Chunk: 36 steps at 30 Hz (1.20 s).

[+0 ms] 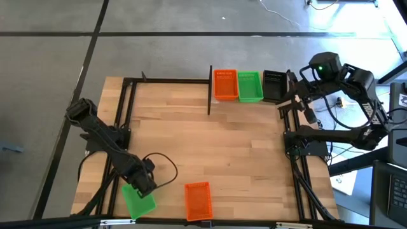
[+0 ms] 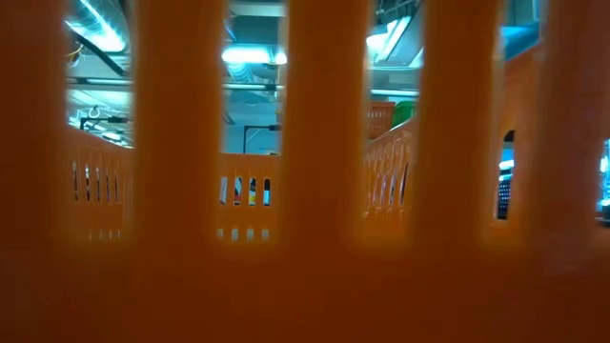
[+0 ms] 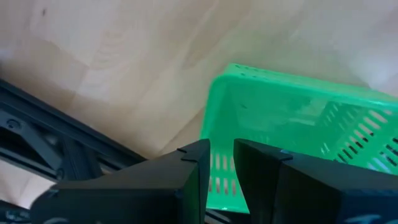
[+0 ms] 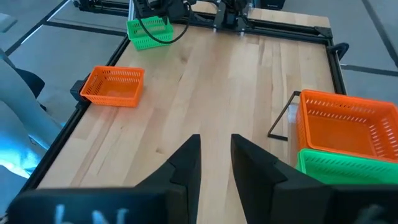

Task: Stack baskets on shelf by color
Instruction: Stack the green bin on top of the green bins on the shelf

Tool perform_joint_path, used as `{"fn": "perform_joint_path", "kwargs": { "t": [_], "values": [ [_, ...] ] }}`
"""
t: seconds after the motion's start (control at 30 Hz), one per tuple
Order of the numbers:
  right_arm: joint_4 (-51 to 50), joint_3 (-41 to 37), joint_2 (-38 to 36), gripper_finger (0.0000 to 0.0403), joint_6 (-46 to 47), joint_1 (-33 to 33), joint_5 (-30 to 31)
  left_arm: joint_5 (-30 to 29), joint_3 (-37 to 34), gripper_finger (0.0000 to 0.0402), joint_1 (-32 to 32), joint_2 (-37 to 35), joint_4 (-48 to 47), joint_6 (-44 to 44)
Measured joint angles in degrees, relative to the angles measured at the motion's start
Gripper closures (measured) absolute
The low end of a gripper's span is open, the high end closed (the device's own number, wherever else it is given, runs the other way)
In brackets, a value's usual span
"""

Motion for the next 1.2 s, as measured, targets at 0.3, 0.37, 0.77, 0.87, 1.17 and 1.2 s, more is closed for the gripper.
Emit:
{"fn": "perform_joint_path", "kwargs": {
  "t": [0.3, 0.37, 0.77, 0.87, 1.17, 1.2],
  "values": [
    [0.1, 0.0, 0.6, 0.0316, 0.0, 0.0, 0.0, -0.2, -1.6, 0.0337, 0.0, 0.0, 0.1, 1.1],
    [0.2, 0.0, 0.6, 0.0316, 0.0, 0.0, 0.0, -0.2, -2.4, 0.0337, 0.0, 0.0, 0.1, 1.3],
    [0.5, 0.0, 0.7, 0.0316, 0.0, 0.0, 0.0, -1.2, -8.4, 0.0337, 0.0, 0.0, 5.0, 1.4],
    [0.5, 0.0, 0.7, 0.0316, 0.0, 0.0, 0.1, -1.8, -9.8, 0.0338, 0.0, 0.0, 7.4, 1.4],
    [0.5, 0.0, 0.7, 0.0316, -0.2, 0.0, 0.1, -0.8, -10.2, 0.0397, 5.5, -1.0, 8.2, 10.6],
    [0.5, 0.0, 0.7, 0.0316, -0.2, 0.0, 0.1, -0.8, -10.2, 0.0399, 6.5, -1.7, 8.2, 12.3]
  ]
}}
